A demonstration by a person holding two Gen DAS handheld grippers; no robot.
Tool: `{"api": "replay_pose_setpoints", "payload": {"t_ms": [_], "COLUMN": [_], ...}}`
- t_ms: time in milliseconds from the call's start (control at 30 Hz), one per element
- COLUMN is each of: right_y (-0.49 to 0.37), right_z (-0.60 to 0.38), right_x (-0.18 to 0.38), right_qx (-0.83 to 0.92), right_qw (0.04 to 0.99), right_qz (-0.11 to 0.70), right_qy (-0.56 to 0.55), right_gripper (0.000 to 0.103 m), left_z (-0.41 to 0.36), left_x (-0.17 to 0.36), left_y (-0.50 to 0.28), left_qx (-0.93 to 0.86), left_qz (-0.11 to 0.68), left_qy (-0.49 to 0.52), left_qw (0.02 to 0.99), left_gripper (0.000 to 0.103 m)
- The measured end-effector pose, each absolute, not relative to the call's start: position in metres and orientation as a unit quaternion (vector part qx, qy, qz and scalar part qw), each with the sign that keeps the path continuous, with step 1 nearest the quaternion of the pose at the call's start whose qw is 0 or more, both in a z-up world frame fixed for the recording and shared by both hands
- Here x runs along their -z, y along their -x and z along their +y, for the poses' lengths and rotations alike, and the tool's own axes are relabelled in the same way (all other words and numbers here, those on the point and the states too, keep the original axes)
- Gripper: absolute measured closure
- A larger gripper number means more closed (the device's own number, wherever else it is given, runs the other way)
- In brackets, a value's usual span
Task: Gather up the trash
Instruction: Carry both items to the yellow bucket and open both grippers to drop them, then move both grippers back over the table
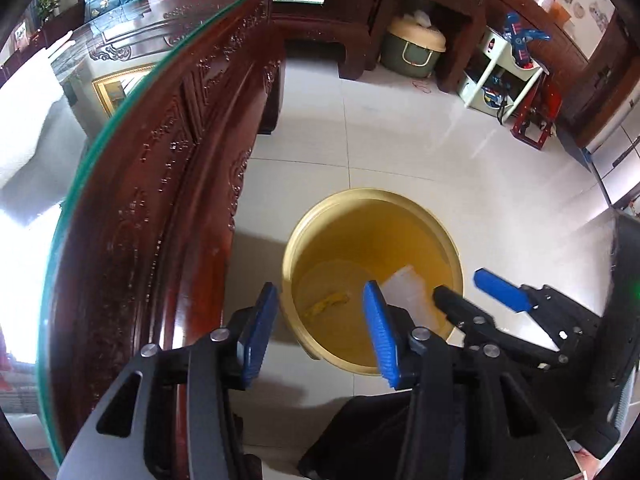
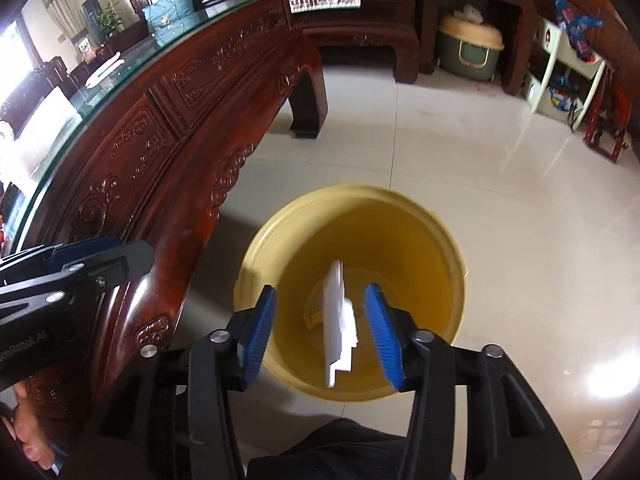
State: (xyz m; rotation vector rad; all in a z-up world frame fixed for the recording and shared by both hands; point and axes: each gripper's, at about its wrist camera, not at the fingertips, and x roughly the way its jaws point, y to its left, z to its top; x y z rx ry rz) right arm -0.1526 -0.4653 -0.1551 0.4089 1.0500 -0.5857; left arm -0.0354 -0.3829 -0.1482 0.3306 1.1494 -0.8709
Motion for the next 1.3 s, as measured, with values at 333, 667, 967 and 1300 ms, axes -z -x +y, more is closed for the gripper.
{"api": "replay_pose_setpoints", "payload": {"t_ms": [333,667,967,1300], "right_y": [0.152,0.16,0.175,0.157], "right_z": [-0.462,-0.461,-0.464,-0.42], "right_x": [0.142,0.123,0.115,0.07], "right_qx": [0.293,0.328,0.347,0.33], "right_qw": [0.801,0.799,0.794,0.831], "right_qz": [0.491,0.479,0.477,0.438], "right_qy": [-0.177,-0.155,-0.151,-0.094], "right_gripper": [0.056,0.055,0.055,0.055], "left_z": [-0.378,-0.383,-0.39,-0.336], "left_x": [0.147,0.144,0.141,0.093], "left_y": [0.031,0.046,0.061,0.051], "left_qx": [0.407,0.446,0.462,0.464], "left_qz": [0.528,0.518,0.518,0.466], "left_qy": [-0.148,-0.151,-0.151,-0.114], "left_qw": [0.731,0.714,0.704,0.745], "left_gripper": [0.058,0.058,0.058,0.058]}}
